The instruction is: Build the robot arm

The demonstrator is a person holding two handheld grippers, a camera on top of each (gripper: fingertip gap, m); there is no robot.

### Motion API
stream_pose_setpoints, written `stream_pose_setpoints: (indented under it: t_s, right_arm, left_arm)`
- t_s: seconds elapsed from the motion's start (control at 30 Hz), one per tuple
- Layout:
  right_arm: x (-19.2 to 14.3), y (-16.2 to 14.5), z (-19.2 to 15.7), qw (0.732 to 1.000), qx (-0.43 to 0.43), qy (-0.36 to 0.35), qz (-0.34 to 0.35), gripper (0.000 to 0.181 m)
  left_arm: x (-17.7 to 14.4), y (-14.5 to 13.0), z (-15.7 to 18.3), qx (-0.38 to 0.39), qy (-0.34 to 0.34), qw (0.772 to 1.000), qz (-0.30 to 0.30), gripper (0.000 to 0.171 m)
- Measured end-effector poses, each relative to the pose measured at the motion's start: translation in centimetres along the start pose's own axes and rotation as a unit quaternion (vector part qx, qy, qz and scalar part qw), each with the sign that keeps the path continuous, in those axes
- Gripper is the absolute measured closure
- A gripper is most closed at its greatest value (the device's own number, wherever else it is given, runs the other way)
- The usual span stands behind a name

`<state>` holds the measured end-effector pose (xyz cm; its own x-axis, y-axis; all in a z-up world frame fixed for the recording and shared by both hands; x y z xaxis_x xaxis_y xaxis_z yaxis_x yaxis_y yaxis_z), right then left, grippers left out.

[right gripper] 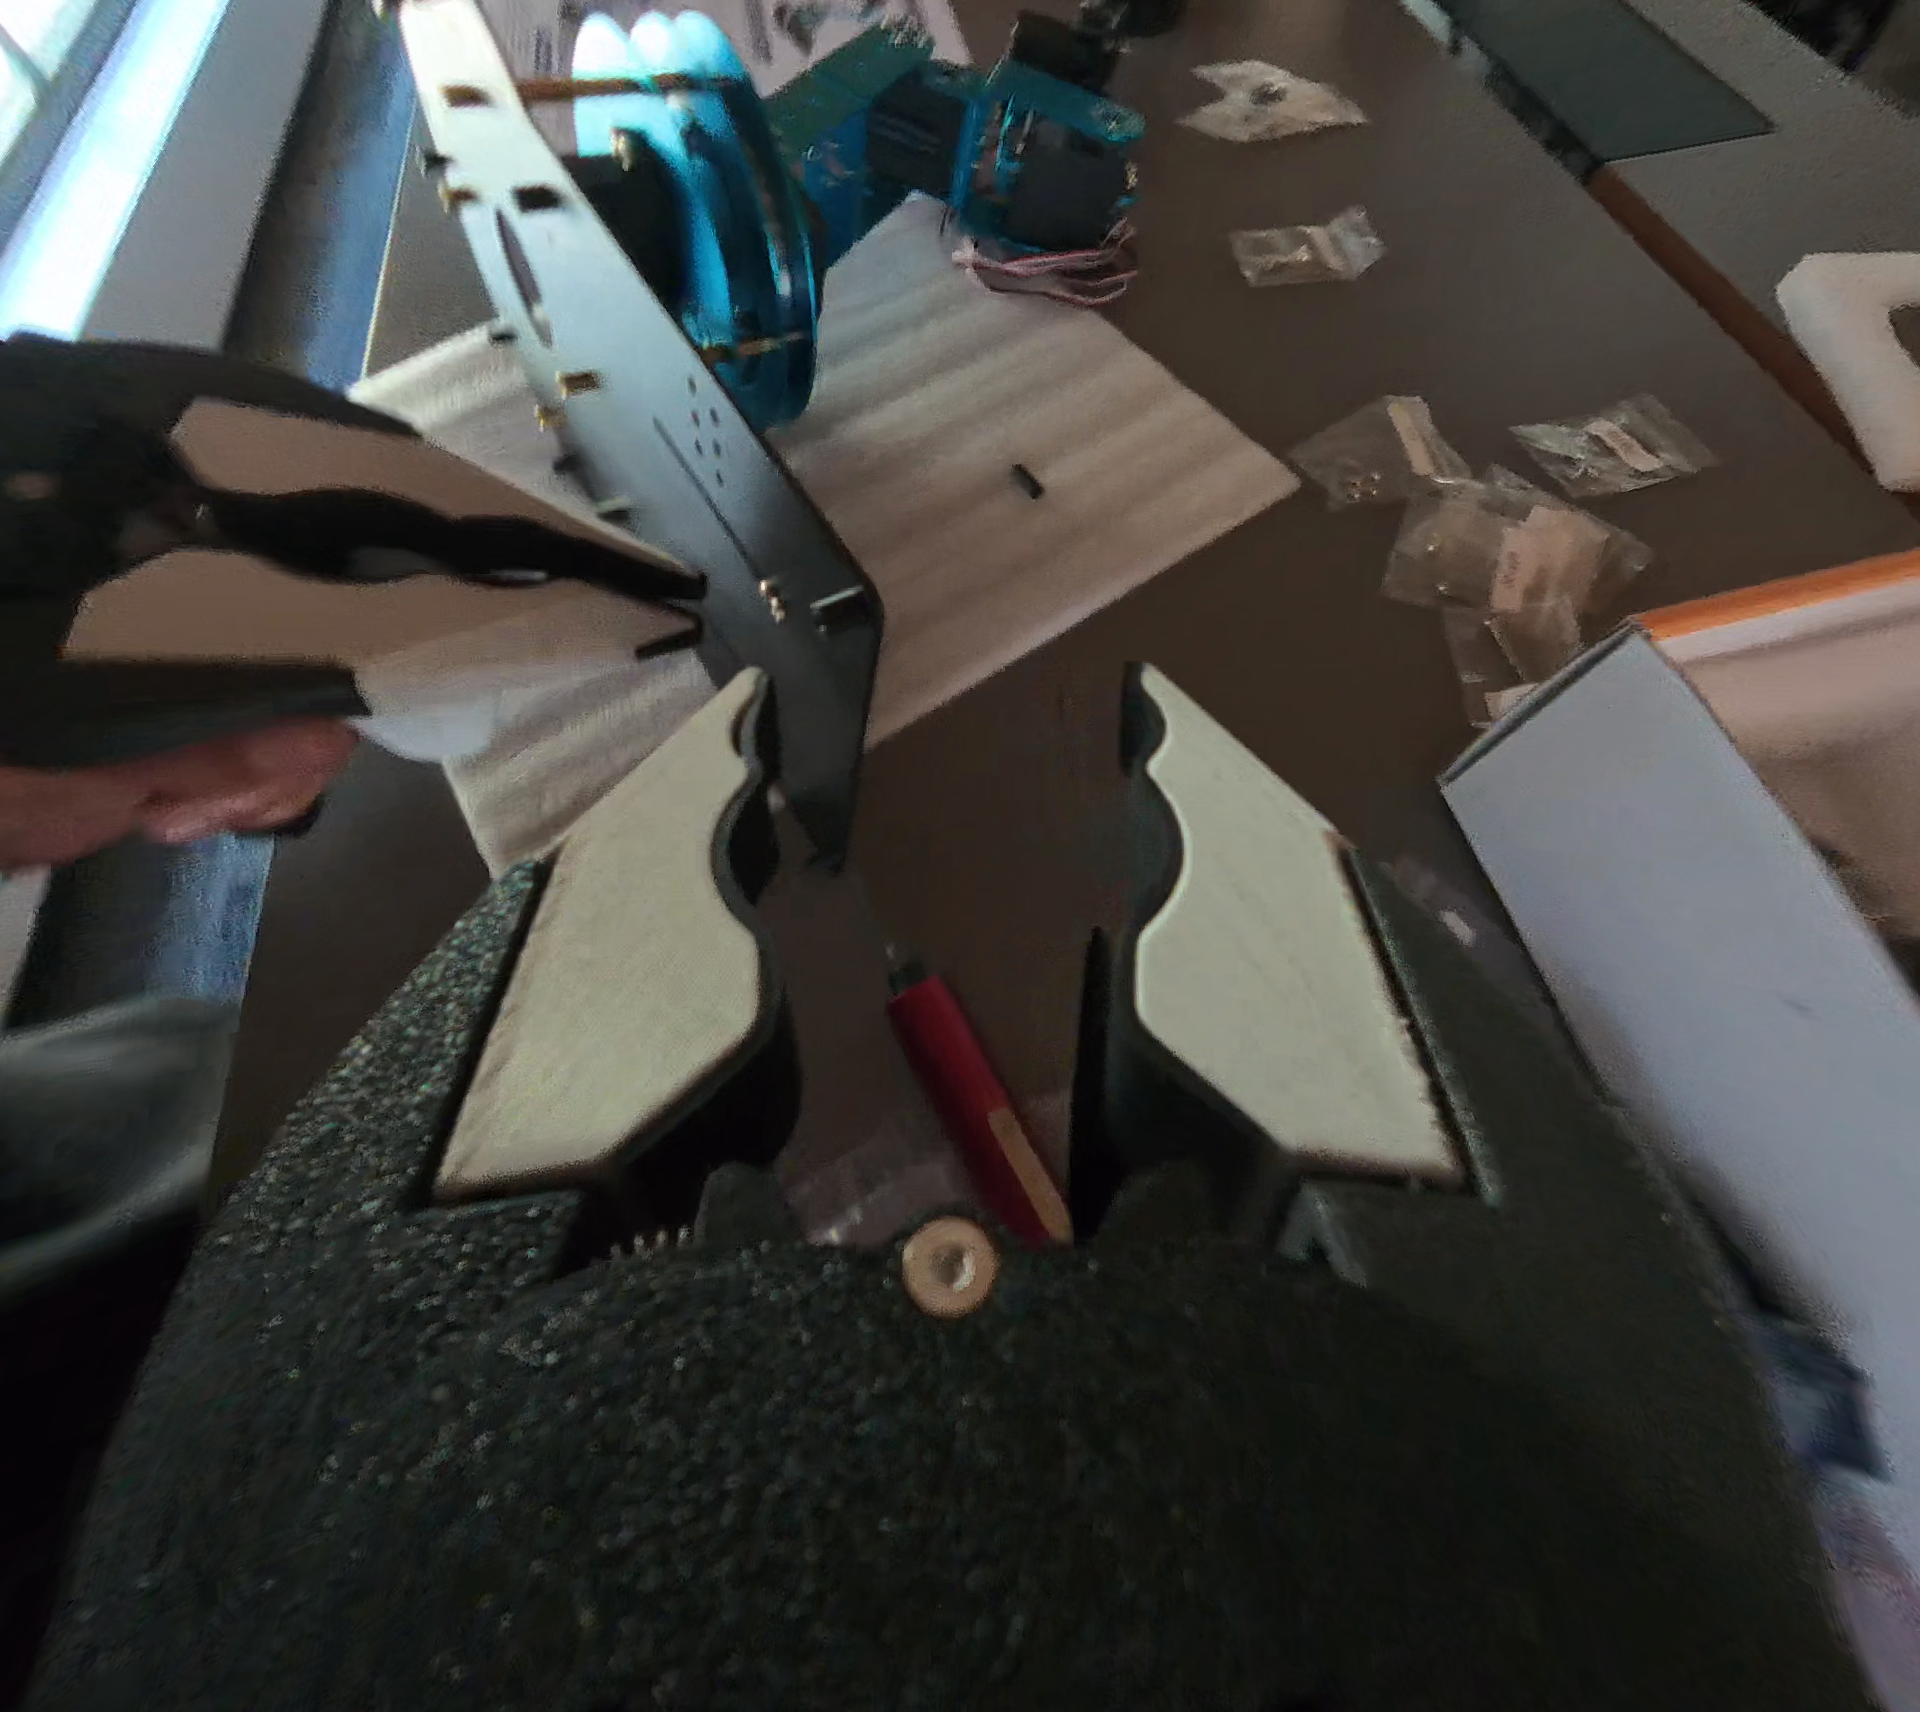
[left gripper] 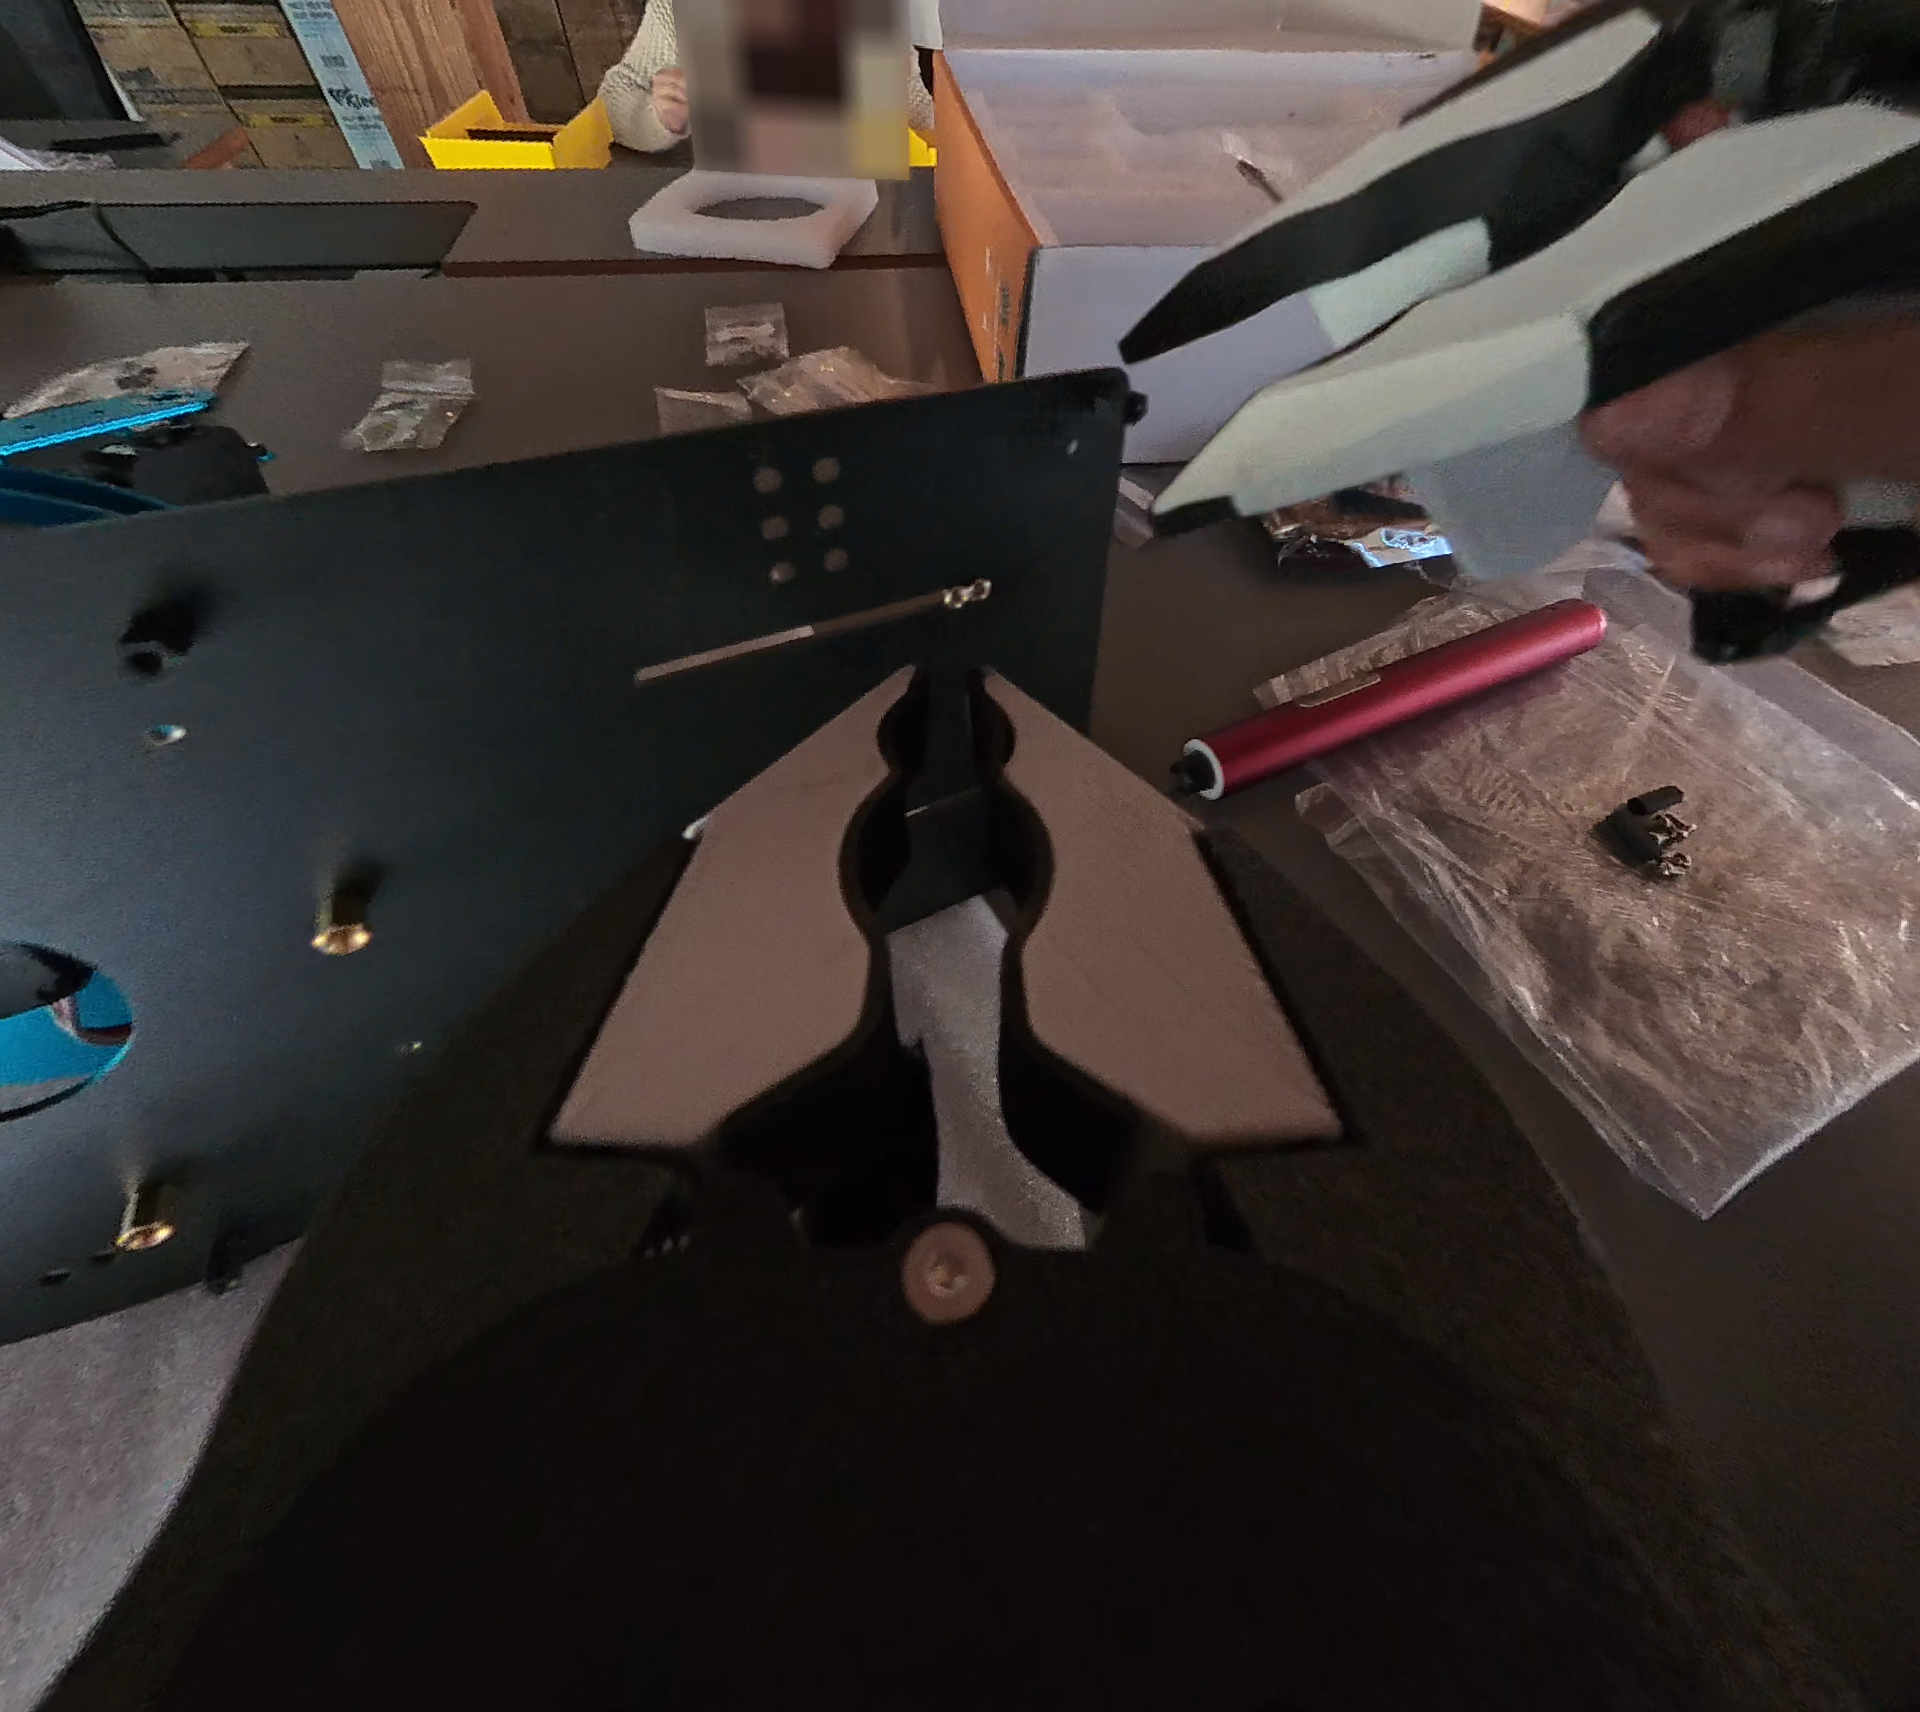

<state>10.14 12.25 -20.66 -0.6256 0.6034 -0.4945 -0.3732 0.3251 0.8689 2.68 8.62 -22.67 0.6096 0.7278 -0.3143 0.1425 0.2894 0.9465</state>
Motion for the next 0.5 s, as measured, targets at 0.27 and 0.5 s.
stream_pose_setpoints:
  t_s: [0.27, 0.5]
  right_arm:
    - [2.1, -0.8, -1.3, 0.992, 0.039, -0.104, 0.066, 0.113]
    - [2.1, 0.1, -1.3, 0.988, 0.026, -0.124, 0.093, 0.114]
  left_arm:
    - [-1.8, -0.5, -2.1, -0.029, 0.028, 0.999, -0.001, 0.165]
    - [-2.1, -1.1, -1.6, -0.022, 0.022, 0.999, -0.011, 0.163]
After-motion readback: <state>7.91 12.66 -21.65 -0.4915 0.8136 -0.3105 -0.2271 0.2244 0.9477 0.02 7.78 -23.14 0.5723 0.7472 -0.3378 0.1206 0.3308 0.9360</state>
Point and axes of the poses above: each gripper's, where its closed fingertips meet, x out along the fingers, y out of its top, z = x × y across the jaws, the point moved 2 cm from there along -x, back along the fingers, and after that the axes turned 8 degrees about -y, right-handed, at the moved point
